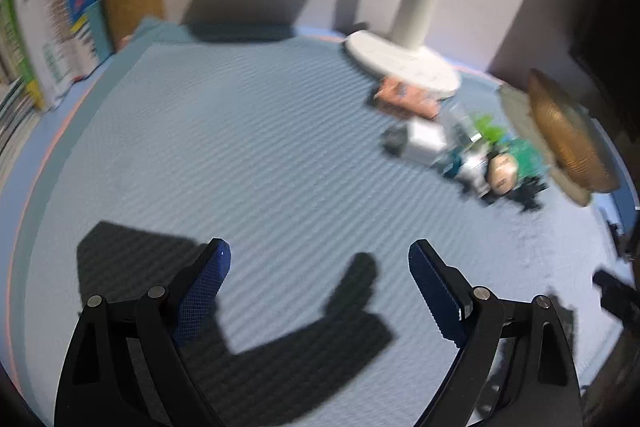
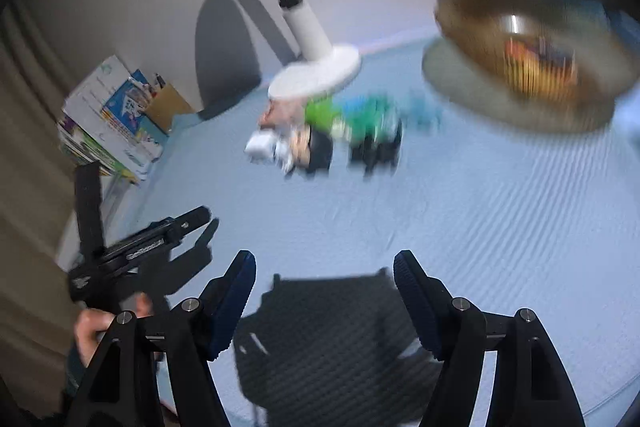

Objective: Organize rigid objects
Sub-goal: 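Grasp the white charger with the left gripper while the right grasps the black figurine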

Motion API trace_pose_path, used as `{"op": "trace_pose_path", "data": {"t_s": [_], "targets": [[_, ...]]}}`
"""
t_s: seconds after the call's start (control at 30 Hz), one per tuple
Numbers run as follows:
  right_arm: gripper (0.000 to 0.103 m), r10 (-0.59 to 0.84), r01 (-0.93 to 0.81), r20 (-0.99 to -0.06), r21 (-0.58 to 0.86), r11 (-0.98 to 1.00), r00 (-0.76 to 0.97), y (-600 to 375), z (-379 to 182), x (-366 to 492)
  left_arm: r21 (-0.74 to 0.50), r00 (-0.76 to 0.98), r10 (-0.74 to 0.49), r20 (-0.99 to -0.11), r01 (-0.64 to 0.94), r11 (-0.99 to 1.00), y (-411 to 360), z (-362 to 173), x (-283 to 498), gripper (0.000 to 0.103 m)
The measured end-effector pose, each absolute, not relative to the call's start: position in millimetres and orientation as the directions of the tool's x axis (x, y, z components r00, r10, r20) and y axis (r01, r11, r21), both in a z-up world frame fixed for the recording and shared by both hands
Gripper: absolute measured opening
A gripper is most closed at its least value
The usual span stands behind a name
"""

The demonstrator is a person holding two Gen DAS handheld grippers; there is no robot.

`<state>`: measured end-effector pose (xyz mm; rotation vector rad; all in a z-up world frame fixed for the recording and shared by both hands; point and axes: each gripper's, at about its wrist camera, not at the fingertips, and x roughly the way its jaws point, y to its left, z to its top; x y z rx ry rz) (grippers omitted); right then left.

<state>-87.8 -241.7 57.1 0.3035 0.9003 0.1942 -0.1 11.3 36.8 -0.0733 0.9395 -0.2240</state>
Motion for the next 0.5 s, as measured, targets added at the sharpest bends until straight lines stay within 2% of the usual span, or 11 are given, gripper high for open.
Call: {"op": "trace_pose_path", "data": {"t_s": [0.13,0.23,0.27,0.3,0.4,0.5], "targets": [[0.07,0.21,-0.074,-0.737,0.213,0.974,0.643,-247,81,-54,-0.125,0.56,-0.256,-0.788,0.261,0.957,-14,52,23,0.09],[0.07,0.173,-0.079,-0.773,0.158,0.984,0.611,-250,64,-23,-0.08,0.554,-0.248,-0.795,0.309,0.948,-32,49,41,0.088],[0.07,0.164,-0.084,-0.786,0.142,0.986,0.596,-249,52,-13,-0.079,0.547,-0.26,-0.796,0.332,0.94,-38,47,46,0.083],[0.069,0.156,-0.084,-0.794,0.133,0.988,0.588,-250,44,-10,-0.084,0.539,-0.275,-0.796,0.351,0.933,-43,45,50,0.078],[0.064,0.172,-0.078,-0.817,0.155,0.985,0.55,-251,19,3,-0.099,0.527,-0.296,-0.797,0.368,0.924,-49,39,60,0.076],[0.064,0.195,-0.072,-0.814,0.187,0.98,0.547,-254,9,11,-0.108,0.516,-0.303,-0.801,0.374,0.921,-52,32,68,0.071]]}}
